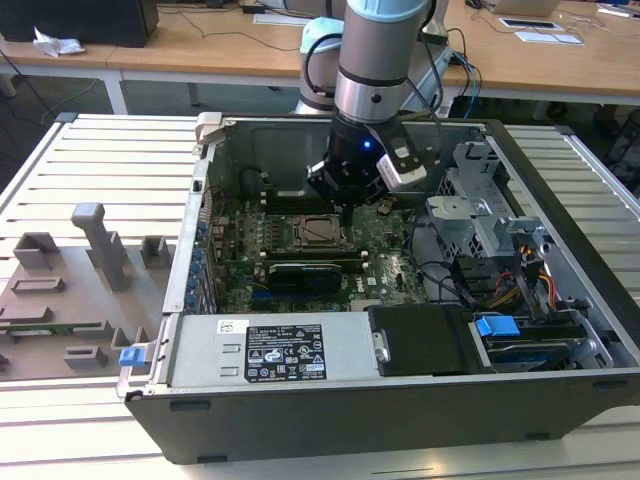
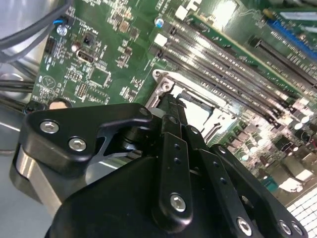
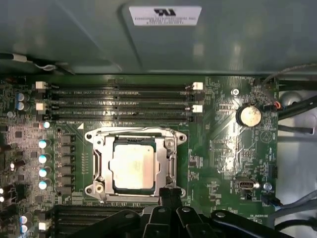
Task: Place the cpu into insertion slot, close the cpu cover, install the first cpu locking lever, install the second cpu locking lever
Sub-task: 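Install the second cpu locking lever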
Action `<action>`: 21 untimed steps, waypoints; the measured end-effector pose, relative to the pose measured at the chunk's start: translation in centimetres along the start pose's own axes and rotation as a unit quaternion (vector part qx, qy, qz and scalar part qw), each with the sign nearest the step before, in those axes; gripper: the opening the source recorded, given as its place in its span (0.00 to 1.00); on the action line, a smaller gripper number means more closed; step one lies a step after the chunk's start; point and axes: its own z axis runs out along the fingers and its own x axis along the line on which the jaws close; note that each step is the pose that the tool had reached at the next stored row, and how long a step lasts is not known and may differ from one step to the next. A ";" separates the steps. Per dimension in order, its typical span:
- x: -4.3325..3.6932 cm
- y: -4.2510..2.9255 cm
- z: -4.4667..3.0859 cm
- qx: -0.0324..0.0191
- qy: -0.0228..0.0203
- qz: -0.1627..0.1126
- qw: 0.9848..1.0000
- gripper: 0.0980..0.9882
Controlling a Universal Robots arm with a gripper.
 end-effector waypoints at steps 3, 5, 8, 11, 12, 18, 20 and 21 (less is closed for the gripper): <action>0.00 -0.59 0.01 0.000 0.000 0.000 1.000 0.01; 0.01 -1.06 0.02 0.000 0.000 0.000 1.000 0.01; 0.02 -1.95 0.05 0.000 0.000 0.000 1.000 0.01; 0.02 -2.49 0.13 -0.009 0.000 0.000 1.000 0.01; 0.02 -2.64 0.13 -0.032 0.000 -0.001 0.999 0.01; 0.27 -3.86 0.16 -0.071 -0.001 -0.001 0.997 0.01; 0.48 -4.40 0.18 -0.072 -0.001 -0.002 0.997 0.01; 0.63 -4.72 0.19 -0.072 -0.001 -0.002 0.997 0.01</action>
